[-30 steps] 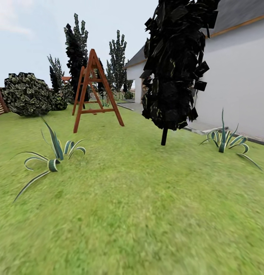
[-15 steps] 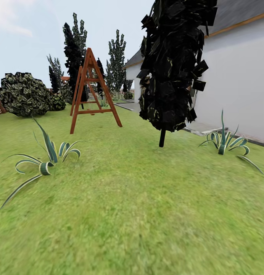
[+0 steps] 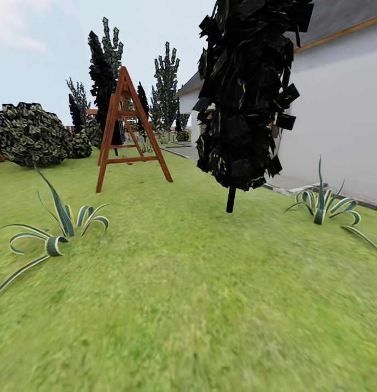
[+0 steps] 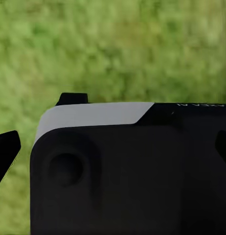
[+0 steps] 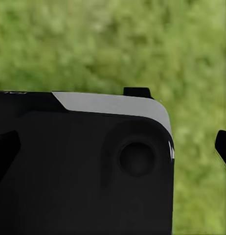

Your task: Take the three Easter eggs out of the wicker basket on the lawn in the garden, then place them on the lawn next to a single tree (choose any tree) so that all three eggs are next to the same tree and none are left in the basket.

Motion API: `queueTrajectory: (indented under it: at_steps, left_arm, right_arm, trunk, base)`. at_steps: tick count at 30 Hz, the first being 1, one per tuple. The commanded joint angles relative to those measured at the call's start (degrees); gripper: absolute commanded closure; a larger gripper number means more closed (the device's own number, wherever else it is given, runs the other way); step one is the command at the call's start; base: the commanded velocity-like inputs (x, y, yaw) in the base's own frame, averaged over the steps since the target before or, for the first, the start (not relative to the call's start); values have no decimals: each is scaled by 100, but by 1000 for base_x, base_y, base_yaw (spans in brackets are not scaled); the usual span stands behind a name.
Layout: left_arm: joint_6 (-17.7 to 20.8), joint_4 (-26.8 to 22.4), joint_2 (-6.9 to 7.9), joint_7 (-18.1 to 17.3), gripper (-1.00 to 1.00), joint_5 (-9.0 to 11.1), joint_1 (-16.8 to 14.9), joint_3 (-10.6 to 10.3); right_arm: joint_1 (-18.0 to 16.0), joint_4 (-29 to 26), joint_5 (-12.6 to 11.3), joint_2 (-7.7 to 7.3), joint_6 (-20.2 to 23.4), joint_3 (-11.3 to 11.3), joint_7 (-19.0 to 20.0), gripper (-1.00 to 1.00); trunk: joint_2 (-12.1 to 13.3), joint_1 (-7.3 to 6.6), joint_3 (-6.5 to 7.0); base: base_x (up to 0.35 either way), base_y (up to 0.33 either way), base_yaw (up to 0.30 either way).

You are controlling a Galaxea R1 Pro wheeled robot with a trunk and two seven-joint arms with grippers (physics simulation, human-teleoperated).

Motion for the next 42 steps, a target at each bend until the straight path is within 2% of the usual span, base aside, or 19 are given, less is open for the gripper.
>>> queueTrajectory:
  at_steps: [1,14,23,42]
  left_arm:
    - [3,-12,-1,5,-100,12,4,4]
    - [3,-6,7,-62,-100,7,3,-2]
    - [-4,263,-1,-64,-100,12,4,-4]
    - [3,295,7,-24,-100,19,4,8]
  right_arm:
    - [-3,8,1,4,-19,2,1,-100]
    - [-3,10,-1,2,-19,1,1,-100]
    - [-3,3,-1,7,-19,-2,1,-100]
    - [-3,-11,-1,10,-19,8,1,-100]
  trunk:
    - [-2,3,-5]
    - [-2,3,-5]
    - [-2,3,-5]
    - [-2,3,-5]
  base:
    - [319,-25,0]
    - [322,-44,0]
    - [322,-100,0]
    - [322,-102,1]
